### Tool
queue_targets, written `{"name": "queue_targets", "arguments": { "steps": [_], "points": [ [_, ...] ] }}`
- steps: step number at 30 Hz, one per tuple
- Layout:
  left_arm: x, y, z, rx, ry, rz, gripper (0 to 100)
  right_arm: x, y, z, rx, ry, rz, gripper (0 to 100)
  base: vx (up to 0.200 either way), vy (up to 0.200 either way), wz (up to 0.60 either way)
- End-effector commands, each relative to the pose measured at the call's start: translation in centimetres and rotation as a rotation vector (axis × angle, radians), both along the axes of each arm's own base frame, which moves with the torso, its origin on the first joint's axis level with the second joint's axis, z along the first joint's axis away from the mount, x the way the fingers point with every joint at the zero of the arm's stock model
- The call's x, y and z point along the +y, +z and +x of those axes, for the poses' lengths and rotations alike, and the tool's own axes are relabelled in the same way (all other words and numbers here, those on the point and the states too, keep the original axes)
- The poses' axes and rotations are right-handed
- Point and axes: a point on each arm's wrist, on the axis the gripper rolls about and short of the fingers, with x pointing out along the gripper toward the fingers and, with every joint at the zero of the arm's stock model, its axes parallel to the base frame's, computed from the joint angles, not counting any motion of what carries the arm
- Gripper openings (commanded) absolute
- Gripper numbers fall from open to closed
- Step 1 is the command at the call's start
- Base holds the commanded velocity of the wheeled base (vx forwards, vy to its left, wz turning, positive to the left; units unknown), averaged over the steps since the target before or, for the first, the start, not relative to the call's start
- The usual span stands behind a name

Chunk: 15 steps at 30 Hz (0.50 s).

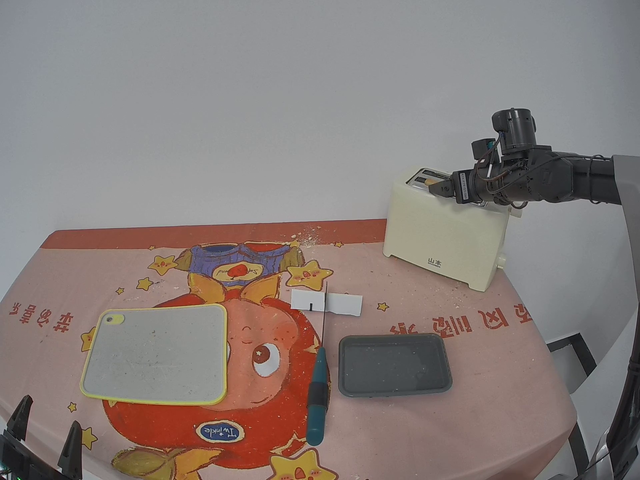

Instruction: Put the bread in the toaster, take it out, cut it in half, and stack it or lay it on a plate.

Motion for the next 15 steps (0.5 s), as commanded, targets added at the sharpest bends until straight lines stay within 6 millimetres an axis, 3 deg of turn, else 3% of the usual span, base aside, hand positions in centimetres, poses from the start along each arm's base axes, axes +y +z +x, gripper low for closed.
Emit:
{"name": "queue_targets", "arguments": {
  "steps": [1,15],
  "points": [
    [0.00,-0.49,0.12,0.017,0.000,0.000,100,0.09,-0.23,0.01,0.007,0.002,-0.001,0,0.000,0.000,0.00],
    [0.00,-0.49,0.12,0.017,0.000,0.000,100,0.08,0.47,-0.04,-0.015,0.004,0.003,0,0.000,0.000,0.00]
  ]
}}
